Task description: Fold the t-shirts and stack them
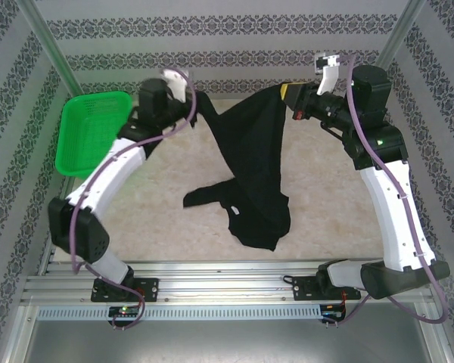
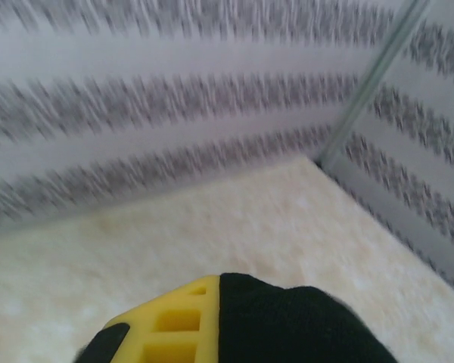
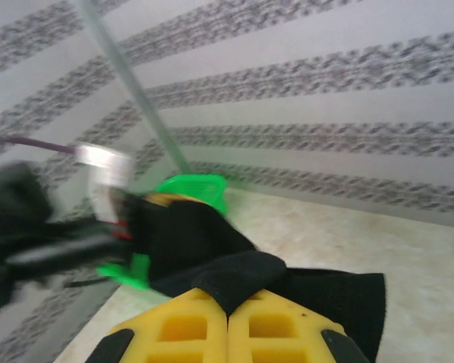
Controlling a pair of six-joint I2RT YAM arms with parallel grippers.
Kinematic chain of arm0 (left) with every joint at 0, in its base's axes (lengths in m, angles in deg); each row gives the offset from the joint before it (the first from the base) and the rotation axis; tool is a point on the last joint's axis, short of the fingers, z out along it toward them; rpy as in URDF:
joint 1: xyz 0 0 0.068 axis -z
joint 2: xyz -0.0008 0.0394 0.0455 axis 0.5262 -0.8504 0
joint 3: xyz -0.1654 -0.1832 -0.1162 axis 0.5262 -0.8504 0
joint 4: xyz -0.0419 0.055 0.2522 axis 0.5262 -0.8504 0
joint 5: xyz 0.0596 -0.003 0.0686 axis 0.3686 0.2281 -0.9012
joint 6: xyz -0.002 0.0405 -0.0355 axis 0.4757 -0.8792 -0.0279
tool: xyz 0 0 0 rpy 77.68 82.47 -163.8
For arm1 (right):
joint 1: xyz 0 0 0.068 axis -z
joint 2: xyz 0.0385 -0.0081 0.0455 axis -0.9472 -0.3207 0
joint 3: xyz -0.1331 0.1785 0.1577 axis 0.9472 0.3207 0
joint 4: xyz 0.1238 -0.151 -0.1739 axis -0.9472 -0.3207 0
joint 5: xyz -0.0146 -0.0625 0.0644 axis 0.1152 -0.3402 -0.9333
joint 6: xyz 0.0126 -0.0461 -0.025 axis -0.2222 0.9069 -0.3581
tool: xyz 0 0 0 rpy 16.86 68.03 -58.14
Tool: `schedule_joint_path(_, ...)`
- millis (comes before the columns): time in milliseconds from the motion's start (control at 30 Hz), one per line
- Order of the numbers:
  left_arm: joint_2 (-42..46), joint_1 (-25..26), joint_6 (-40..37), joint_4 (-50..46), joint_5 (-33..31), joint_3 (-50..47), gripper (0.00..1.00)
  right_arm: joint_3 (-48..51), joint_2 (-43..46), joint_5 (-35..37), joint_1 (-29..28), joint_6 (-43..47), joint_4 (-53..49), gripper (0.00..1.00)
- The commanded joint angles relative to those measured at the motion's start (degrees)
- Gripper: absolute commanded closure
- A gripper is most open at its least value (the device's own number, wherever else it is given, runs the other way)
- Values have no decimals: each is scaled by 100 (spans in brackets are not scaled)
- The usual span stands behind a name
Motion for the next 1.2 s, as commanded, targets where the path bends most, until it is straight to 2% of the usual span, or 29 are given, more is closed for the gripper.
schedule_joint_path(0, 275, -40, -663, -1134, -614, 978, 100, -101, -106, 1510, 168, 402, 106, 100)
schedule_joint_path(100, 353, -37, -865, -1338, -704, 1391, 100, -215, -216, 2192, 394, 455, 230, 100)
schedule_joint_path(300, 124, -35, -1315, -2027, -1096, 2555, 100, -237, -178, 2484, 591, 364, 643, 100)
schedule_joint_path(367, 118, -36, -1308, -2158, -942, 2578, 100, -124, -57, 2542, 574, 383, 735, 100)
schedule_joint_path(433, 243, -33, -1319, -2076, -1052, 2264, 100, 156, 155, 2690, 580, 371, 875, 100)
schedule_joint_path(533, 514, -46, -1456, -1742, -1461, 1674, 100, 304, 393, 2348, 609, 302, 665, 100)
schedule_joint_path(633, 350, -49, -1523, -1846, -1423, 1773, 100, 427, 630, 2034, 418, 348, 275, 100)
schedule_joint_path(733, 145, -60, -1344, -1810, -1314, 1807, 100, 879, 910, 2081, 154, 579, 219, 100)
schedule_joint_path(833, -22, -78, -1177, -1646, -1144, 1850, 100, 998, 918, 2346, 302, 535, 96, 100)
schedule_joint_path(933, -367, -159, -1076, -1777, -1097, 2274, 100, 809, 630, 2087, 639, 343, -6, 100)
schedule_joint_path(1067, -538, -591, -537, -1574, -855, 2637, 100, 524, 11, 1555, 604, 211, 288, 100)
schedule_joint_path(1167, -656, -728, -648, -1720, -880, 3307, 100, 2, -644, 1111, 441, 66, 596, 100)
